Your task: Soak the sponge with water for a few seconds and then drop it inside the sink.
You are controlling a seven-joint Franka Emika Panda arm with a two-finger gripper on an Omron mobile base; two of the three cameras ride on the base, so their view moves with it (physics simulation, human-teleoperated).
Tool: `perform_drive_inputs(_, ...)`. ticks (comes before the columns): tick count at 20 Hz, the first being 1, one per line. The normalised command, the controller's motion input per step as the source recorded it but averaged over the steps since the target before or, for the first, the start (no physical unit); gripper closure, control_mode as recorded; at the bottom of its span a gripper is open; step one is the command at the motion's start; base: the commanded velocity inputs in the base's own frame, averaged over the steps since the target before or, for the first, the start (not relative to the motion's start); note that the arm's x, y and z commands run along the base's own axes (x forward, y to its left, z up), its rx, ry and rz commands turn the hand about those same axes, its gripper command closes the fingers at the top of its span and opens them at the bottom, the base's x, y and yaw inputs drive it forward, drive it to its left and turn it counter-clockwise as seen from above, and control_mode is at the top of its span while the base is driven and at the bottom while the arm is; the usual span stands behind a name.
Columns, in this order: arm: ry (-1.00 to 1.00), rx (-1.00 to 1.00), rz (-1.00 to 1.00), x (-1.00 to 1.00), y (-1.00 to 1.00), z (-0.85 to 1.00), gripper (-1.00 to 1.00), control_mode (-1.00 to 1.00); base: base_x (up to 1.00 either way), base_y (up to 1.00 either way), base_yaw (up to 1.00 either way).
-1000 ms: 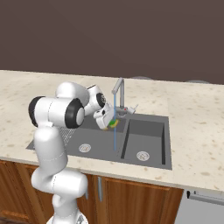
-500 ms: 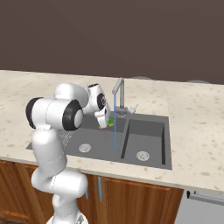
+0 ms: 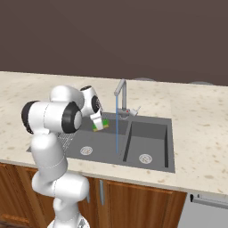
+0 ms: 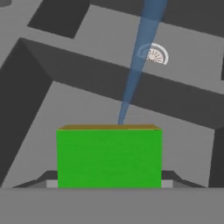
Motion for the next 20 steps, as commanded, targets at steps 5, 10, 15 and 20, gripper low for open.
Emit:
perform_drive_inputs(5, 0.02, 0.01, 0.30, 0.00, 0.17, 0.00, 1.00, -1.00, 0.00, 0.00, 0.00)
perform_drive_inputs(10, 0.00, 0.00, 0.24, 0.00, 0.00, 0.00, 1.00, -1.00, 0.00, 0.00, 0.00)
perform_drive_inputs(15, 0.00, 0.00, 0.22, 0.00, 0.00, 0.00, 1.00, -1.00, 0.00, 0.00, 0.00)
perform_drive_inputs(20, 0.09, 0.01, 0.30, -0.03, 0.07, 0.00, 1.00, -1.00, 0.00, 0.00, 0.00)
